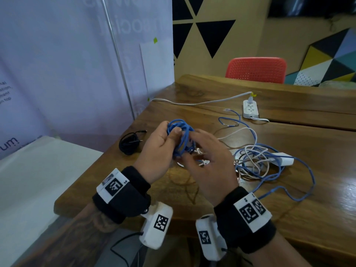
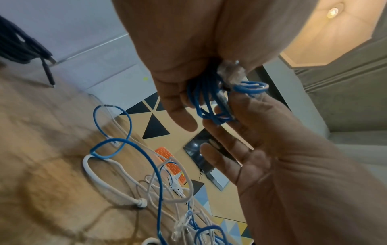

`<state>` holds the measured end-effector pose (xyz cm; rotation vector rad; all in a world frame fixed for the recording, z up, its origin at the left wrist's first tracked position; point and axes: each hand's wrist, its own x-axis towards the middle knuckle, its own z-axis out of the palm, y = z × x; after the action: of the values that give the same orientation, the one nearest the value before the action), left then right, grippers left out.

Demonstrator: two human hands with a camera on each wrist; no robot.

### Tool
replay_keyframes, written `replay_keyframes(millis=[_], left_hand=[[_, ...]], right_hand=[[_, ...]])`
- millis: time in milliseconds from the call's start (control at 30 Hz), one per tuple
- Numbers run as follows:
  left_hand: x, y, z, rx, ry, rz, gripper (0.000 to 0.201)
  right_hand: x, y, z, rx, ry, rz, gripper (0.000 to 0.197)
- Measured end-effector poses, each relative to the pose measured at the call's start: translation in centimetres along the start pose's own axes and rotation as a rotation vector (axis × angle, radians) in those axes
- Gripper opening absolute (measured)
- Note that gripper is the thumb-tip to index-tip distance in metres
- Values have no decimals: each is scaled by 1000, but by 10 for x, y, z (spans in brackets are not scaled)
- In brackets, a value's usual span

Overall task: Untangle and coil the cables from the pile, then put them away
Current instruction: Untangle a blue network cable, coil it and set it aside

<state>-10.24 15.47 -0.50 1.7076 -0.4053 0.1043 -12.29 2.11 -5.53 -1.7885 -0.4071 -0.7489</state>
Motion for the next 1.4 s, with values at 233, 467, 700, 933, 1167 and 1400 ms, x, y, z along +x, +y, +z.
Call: replay_keyframes(millis=[233,467,700,933,1167,1400], left_hand=[[-1,-3,2,-72,72,-9,21],[6,-11,-3,-15,128,5,17],[9,-12,0,232,127,201,12],[3,-14,15,158,122,225,24],[6,-14,11,166,66,237,28],[5,-16,8,240,38,312,28]], right_hand=[[5,6,-6,-40,93,-53,20],[2,4,-15,21,109,5,18],[-2,-3,-16,116,9,212,26],[5,-15,4,249,153,298,30],[9,-15,3,647,239,526,29],[18,-17,-2,731,166,592,37]])
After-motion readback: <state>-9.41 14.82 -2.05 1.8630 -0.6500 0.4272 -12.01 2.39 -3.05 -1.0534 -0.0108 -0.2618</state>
